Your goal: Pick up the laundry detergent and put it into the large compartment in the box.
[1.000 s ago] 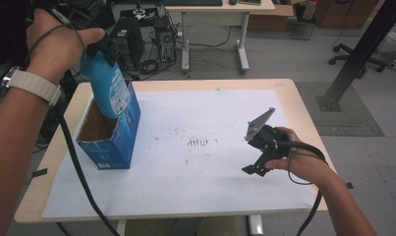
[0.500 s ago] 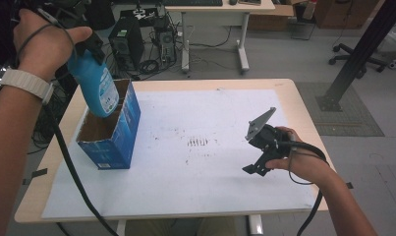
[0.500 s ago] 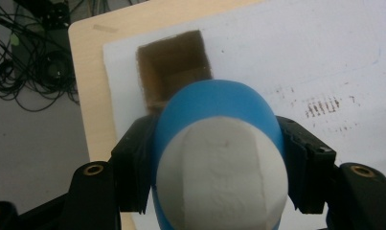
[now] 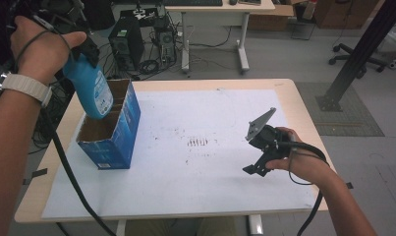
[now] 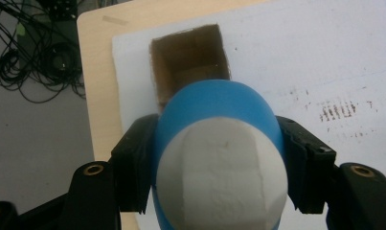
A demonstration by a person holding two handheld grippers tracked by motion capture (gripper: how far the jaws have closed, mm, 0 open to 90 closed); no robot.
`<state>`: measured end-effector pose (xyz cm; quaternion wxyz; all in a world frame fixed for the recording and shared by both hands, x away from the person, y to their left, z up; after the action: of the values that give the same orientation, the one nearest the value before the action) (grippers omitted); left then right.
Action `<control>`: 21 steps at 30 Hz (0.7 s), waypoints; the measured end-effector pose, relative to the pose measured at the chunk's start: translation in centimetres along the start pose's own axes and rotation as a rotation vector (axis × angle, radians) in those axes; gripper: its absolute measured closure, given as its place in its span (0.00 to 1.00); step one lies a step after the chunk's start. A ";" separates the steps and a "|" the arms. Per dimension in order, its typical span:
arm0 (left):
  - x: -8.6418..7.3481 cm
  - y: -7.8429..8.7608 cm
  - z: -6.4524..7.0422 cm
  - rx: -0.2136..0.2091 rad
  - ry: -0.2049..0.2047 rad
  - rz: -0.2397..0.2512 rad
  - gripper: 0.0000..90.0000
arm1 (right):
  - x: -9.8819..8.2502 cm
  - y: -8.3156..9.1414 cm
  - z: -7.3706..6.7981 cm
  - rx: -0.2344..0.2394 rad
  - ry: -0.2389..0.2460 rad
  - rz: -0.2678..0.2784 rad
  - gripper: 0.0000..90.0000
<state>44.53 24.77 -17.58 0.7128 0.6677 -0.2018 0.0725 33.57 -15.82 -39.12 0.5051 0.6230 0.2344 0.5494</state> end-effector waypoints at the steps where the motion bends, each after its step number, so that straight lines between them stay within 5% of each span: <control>1: 0.0 -0.2 -0.1 -0.001 0.002 0.004 0.42 | 0.0 0.0 0.0 0.000 0.000 -0.001 0.12; 21: -1.0 -3.8 -1.6 -0.010 0.014 -0.029 0.42 | -0.2 -0.3 0.2 0.004 -0.013 -0.011 0.12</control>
<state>45.34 26.10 -21.55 0.7186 0.6663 -0.1878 0.0658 33.75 -15.96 -39.48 0.5082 0.6265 0.2356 0.5420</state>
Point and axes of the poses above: each handheld gripper's, and its own axes: y roughly backward along the jaws, x roughly out of its top, z roughly to its right, the point moved 10 cm from there along -y, roughly forward along the jaws, and after that the axes turned 7 degrees about -x, right-handed, at the moved point
